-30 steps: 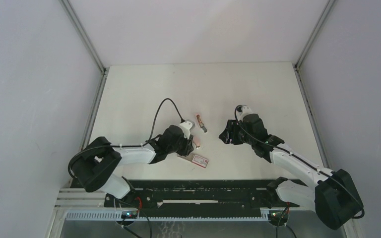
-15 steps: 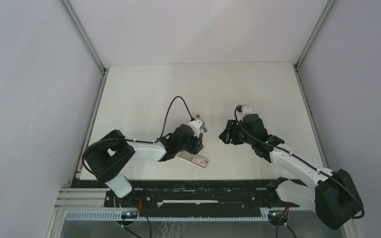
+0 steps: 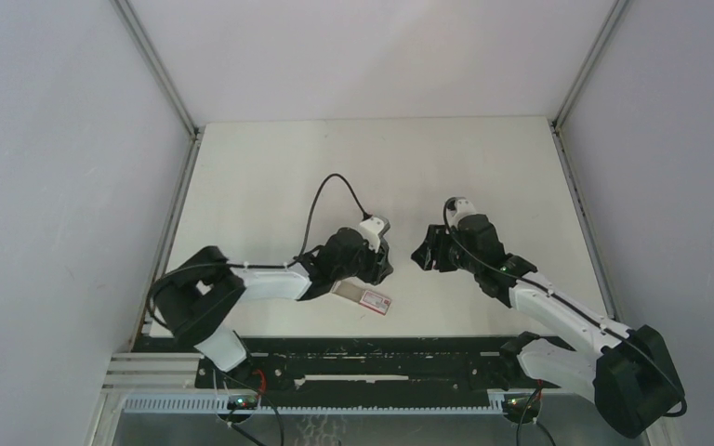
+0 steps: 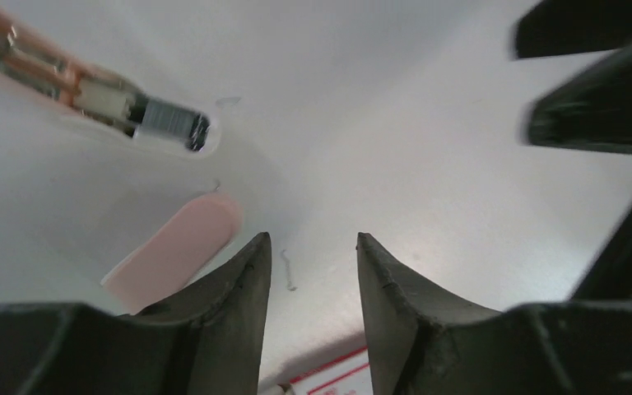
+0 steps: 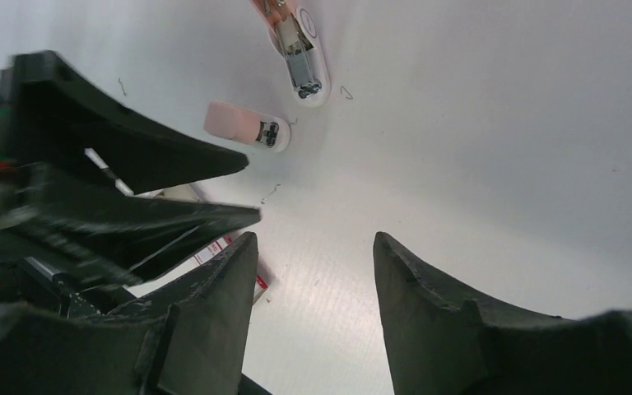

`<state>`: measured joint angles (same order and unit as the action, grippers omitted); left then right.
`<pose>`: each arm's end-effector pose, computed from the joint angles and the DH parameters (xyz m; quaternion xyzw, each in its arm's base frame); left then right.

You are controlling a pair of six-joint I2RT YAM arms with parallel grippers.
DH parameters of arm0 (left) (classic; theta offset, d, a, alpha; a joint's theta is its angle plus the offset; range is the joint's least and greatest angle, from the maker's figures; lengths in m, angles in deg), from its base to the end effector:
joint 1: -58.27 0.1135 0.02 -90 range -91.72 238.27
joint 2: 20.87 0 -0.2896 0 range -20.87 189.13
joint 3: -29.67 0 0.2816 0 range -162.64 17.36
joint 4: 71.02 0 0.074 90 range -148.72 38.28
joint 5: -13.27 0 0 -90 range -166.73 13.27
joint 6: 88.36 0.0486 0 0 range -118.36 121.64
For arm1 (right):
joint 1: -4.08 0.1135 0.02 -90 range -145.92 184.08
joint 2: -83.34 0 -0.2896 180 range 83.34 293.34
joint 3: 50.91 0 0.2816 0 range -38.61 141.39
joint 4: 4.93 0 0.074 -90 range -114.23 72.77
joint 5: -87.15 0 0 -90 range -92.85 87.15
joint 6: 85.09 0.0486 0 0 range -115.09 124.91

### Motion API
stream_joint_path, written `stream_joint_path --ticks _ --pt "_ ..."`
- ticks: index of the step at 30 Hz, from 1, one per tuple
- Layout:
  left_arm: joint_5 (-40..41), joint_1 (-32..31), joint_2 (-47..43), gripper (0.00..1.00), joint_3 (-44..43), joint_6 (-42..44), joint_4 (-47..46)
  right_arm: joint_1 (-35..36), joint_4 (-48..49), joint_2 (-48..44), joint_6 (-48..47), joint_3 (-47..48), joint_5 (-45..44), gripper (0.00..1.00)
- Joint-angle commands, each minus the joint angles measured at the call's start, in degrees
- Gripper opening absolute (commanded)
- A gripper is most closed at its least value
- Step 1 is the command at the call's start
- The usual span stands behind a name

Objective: Load the staples into the stapler

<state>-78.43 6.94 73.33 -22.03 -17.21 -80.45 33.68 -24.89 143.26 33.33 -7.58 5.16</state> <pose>0.2185 -0.2754 0.1452 0.2526 0.8420 -0.2846 0.3825 0.2078 0.1258 0.2110 -0.0406 0.8906 0.2721 0.3621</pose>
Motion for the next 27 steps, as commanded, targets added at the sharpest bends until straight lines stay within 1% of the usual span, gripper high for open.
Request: stream_joint_path --ticks 1,3,5,7,10,14,19,27 --pt "-6.6 -0.2 -11.6 0.5 0.8 5.7 0.5 -0.2 0.1 -2.9 -0.7 0.0 0.0 0.54" --pt "-7.8 0.4 -14.6 0.54 0.5 8.9 4.1 -0.2 0.0 -3.7 -1.1 0.0 0.2 0.55" --pt "-9.9 2.3 -16.1 0.59 0.2 11.6 6.6 -0.3 0.3 -4.5 -1.5 -0.4 0.9 0.55" --pt "-11.8 4.7 -16.1 0.65 -0.4 14.1 8.3 -0.3 0.6 -5.3 -1.5 -0.8 1.4 0.55" --pt "-12.8 7.4 -14.5 0.69 -1.5 18.5 10.0 -0.4 0.5 -6.3 -1.6 -1.4 2.1 0.56" --pt "-14.5 9.8 -10.3 0.71 -3.3 22.2 10.6 -0.4 0.2 -7.5 -1.4 -2.1 2.8 0.57" --pt "-19.0 12.4 -5.2 0.72 -6.1 23.5 11.0 -0.4 -0.2 -9.1 -1.1 -2.3 3.4 0.58" --pt "-20.3 12.7 -0.3 0.72 -8.2 24.4 11.1 -0.4 0.0 -9.7 -0.9 -2.5 4.4 0.58"
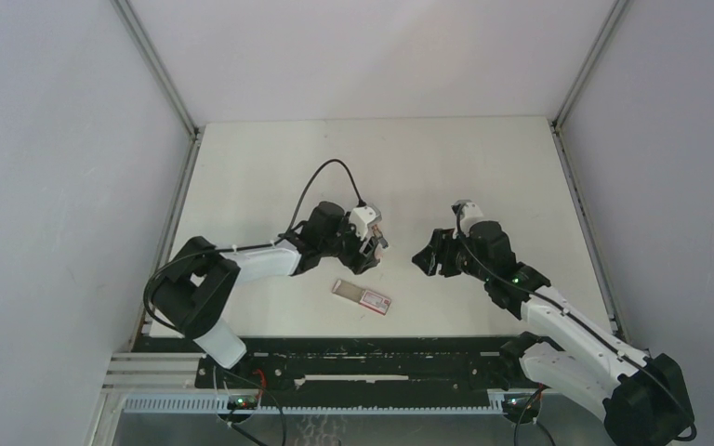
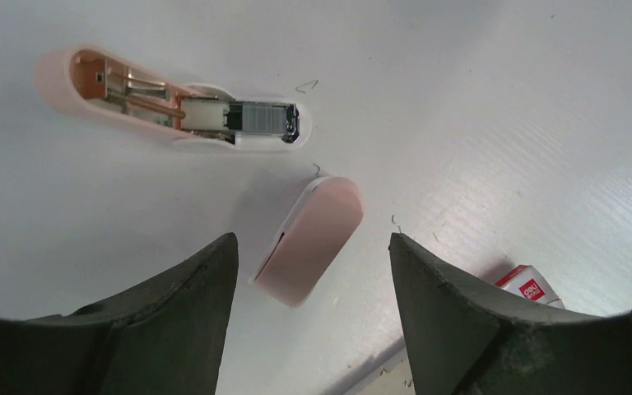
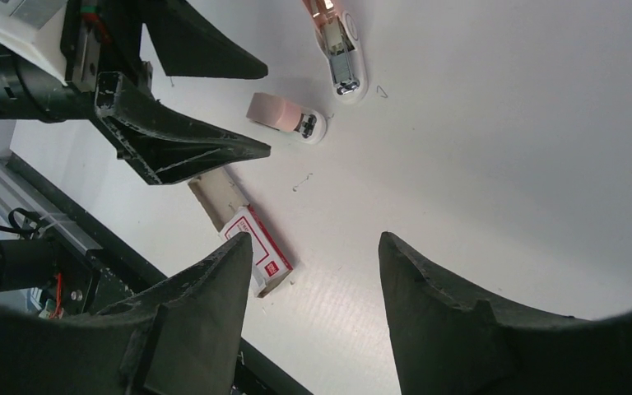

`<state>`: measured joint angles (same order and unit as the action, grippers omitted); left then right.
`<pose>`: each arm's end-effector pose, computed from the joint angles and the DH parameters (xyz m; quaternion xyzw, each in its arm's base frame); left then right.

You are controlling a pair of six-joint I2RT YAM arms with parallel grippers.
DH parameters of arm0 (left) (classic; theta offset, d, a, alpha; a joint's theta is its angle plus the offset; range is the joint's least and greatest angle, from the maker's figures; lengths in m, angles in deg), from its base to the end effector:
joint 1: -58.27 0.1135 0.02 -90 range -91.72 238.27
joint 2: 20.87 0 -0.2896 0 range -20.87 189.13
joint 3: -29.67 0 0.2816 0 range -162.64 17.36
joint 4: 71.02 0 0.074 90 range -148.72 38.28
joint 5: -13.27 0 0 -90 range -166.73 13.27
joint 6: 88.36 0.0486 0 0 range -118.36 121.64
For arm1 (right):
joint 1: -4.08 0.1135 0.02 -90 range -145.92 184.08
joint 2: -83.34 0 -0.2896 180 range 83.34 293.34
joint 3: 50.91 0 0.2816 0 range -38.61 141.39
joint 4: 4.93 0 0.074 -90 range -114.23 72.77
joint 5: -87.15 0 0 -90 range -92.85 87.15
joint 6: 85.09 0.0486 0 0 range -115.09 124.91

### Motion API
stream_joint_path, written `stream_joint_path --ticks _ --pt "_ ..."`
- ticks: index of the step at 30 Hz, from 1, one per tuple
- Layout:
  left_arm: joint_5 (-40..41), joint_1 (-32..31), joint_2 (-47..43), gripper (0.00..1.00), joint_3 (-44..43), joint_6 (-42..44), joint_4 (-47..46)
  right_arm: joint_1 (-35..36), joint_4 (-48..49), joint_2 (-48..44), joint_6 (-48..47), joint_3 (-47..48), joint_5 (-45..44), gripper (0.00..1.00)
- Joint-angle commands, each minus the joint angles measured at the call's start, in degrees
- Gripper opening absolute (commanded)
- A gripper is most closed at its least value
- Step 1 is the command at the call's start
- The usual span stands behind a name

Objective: Load the staples into the stapler

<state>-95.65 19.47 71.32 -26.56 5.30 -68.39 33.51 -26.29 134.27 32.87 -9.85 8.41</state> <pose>0.2651 -0.2333 0.1627 0.3883 0.8027 -0.2703 0.3632 0.1860 0.1158 0.2270 -0.0593 0.8665 0.3094 0.3873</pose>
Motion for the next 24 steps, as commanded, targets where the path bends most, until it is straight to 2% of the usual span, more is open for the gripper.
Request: stream_joint_path --ticks 1,5,10,13,15,19,24 --pt "-3.1 0.2 2.1 0.72 -3.8 1.8 -1.0 -0.2 1.5 -0.6 -0.3 -0.2 1.5 0.58" --pt "-3.3 0.2 2.9 0.67 -4.1 0.5 -0.7 -0.3 0.6 -1.5 -0.1 -0.3 1.2 0.58" --pt "-1.3 -0.1 1.9 0.47 -3.0 -3.0 -0.8 -0.3 -1.3 -3.4 -0.2 -0.3 -0.3 0.58" --pt "1.1 -1.3 1.3 0.45 -2.4 -5.3 -0.2 -0.3 -1.3 -3.7 -0.2 -0.2 -0.4 0.58" --pt "1.7 -2.1 1.1 0.46 -1.9 -6.9 -0.2 -0.3 -1.2 -3.6 -0.1 -0.3 -0.3 0.58" --pt "2.3 -2.6 0.6 0.61 -1.0 -7.8 0.0 -0.3 -1.5 -3.6 0.0 -0.2 -0.7 0.58" --pt "3.8 -2.6 1.4 0.65 -1.8 -6.8 2.1 -0.3 -1.0 -3.2 0.1 -0.3 -0.8 0.58"
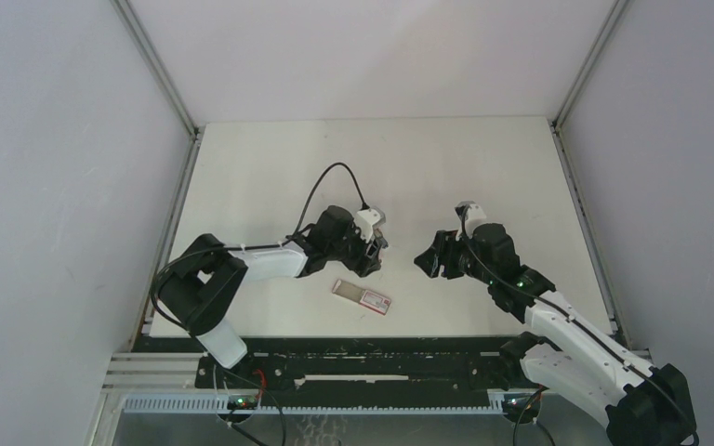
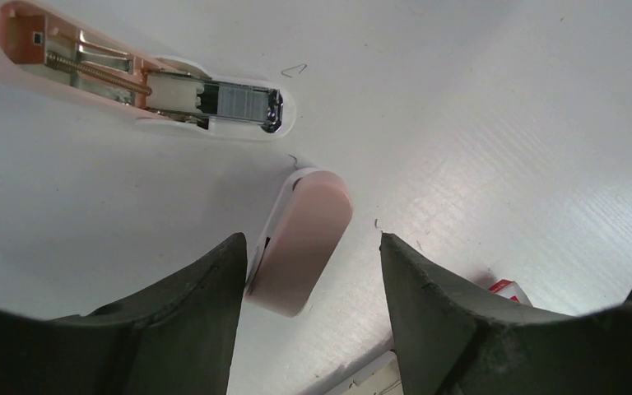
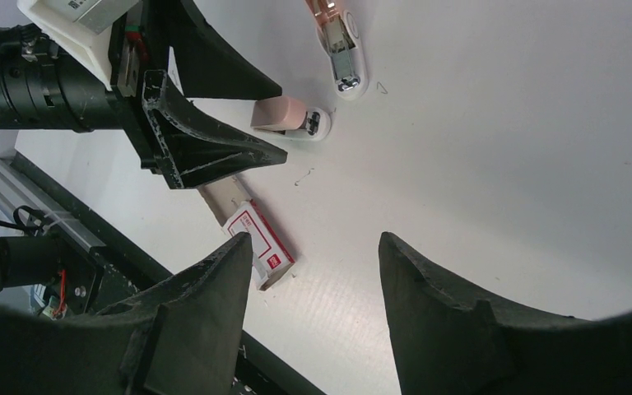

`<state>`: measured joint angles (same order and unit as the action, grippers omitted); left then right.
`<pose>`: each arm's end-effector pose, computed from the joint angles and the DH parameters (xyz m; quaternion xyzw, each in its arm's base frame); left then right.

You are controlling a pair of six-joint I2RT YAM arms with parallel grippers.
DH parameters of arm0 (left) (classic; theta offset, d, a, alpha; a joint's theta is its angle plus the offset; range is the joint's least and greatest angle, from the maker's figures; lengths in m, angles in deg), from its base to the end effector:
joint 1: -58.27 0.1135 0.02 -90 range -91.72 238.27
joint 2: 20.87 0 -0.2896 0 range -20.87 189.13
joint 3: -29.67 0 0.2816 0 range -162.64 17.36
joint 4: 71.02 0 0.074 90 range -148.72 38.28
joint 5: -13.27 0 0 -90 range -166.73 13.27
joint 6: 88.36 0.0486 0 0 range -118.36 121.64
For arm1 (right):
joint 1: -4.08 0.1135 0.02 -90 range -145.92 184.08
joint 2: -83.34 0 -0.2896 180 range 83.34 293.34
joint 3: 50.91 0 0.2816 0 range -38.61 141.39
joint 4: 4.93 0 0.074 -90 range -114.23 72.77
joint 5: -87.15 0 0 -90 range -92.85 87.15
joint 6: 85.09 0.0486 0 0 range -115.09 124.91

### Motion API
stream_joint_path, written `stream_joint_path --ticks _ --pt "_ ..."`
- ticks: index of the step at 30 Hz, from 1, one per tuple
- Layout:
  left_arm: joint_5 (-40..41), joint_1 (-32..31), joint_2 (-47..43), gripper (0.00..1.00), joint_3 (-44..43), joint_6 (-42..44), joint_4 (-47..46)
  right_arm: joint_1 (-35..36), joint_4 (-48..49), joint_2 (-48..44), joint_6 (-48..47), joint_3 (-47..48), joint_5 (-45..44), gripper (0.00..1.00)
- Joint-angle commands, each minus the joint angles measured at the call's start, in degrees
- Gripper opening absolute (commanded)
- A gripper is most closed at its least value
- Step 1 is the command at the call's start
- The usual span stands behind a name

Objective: Load the staples into the stapler

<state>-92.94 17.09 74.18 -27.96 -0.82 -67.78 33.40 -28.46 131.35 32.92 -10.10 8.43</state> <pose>0.2625 -0.2477 0.1522 0.3538 0.8293 -0.2725 0.3360 0.1786 0.1112 0.2313 -0.0585 0.8644 0.3110 0.3908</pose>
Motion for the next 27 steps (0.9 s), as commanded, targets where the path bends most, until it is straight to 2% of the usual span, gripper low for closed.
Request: stream_joint_path --ticks 1,12,17,22,27 --pt "1.4 -0.2 -1.2 0.65 -0.4 -0.6 1.5 -0.2 1.2 -0.2 0.1 0.0 -0.8 0.58" --pt "2.2 -0.2 -1.0 0.65 0.3 0.8 3.5 -0.2 0.9 -0.3 0.1 -0.1 -1.8 0.57" --pt "2.1 -0.7 -0.5 0.6 -0.6 2.4 5.7 -0.4 1.1 -0.4 0.8 0.0 -3.3 0.57" --pt "2.2 -1.8 -0.3 0.46 -0.3 3.0 6.3 -2.1 -0.5 -1.2 1.6 0.0 -3.5 0.59" --pt "3.9 -3.2 0.6 0.27 -1.2 3.4 7.1 -4.2 -1.0 -1.8 3.1 0.0 -1.5 0.65"
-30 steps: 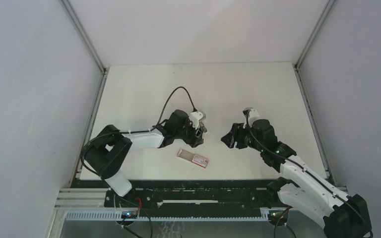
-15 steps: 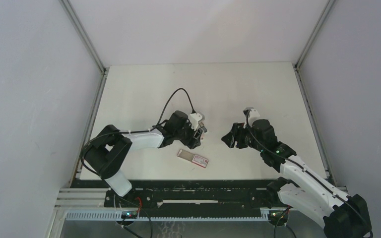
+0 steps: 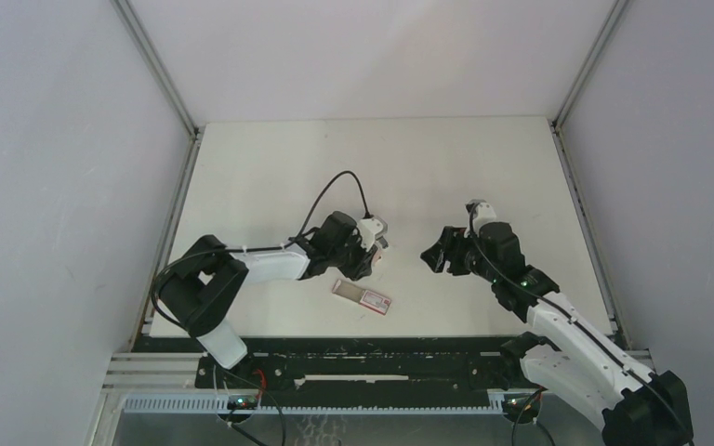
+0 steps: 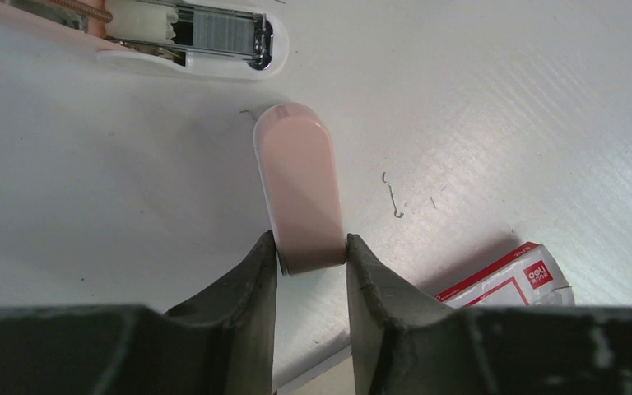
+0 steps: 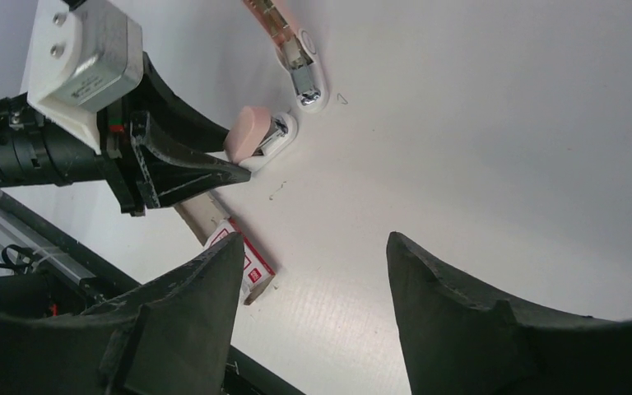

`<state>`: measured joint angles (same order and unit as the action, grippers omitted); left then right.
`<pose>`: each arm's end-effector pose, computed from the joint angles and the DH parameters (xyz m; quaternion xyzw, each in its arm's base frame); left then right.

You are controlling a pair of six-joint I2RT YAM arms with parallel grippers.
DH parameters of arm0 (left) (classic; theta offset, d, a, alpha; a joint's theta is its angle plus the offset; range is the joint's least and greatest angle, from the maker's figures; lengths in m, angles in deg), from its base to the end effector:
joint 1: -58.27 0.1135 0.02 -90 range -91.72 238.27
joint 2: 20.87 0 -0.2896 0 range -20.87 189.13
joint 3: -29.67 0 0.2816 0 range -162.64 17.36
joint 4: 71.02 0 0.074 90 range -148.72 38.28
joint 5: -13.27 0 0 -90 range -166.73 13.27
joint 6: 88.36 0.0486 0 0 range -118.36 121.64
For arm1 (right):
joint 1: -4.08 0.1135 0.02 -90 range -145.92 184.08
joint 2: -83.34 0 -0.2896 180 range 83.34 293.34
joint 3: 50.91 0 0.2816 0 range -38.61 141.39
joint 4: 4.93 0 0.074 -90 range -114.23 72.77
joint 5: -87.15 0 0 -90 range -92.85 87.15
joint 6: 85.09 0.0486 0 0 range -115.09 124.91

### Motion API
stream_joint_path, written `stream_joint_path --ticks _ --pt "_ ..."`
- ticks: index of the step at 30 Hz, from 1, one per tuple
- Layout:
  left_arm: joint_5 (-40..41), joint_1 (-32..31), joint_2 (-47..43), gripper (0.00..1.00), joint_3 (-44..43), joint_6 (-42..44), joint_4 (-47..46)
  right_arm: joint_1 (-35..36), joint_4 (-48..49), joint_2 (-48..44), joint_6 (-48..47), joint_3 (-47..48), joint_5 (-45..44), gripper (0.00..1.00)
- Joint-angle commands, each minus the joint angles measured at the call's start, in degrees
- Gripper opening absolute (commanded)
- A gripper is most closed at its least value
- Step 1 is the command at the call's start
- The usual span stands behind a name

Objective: Load the staples into the stapler

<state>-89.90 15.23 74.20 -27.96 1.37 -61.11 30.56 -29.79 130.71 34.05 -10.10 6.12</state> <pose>0.2493 -0.2479 0.1415 0.3763 0.8465 -0.2326 0.2963 0.1826 0.0994 0.2308 -0.0181 0.8701 0.2879 0.3996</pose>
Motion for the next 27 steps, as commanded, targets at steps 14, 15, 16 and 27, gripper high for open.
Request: stream_joint_path --ticks 14,15,16,27 --pt "-3.9 -2.0 -4.8 0.0 4.6 -3.6 -9.9 -2.5 16.2 8.1 12.0 -4.1 13.4 0.83" --pt "-4.4 -2.1 -5.2 0.0 5.0 -4.0 -10.8 -2.4 17.7 9.5 12.8 -4.2 14.0 0.83" --pt "-4.9 -2.0 -5.5 0.0 5.3 -4.4 -11.6 -2.1 19.1 11.0 13.4 -4.2 14.5 0.83" --pt "-8.2 -2.7 -7.1 0.0 6.8 -6.4 -15.3 4.5 30.6 27.9 19.1 1.0 15.9 0.84"
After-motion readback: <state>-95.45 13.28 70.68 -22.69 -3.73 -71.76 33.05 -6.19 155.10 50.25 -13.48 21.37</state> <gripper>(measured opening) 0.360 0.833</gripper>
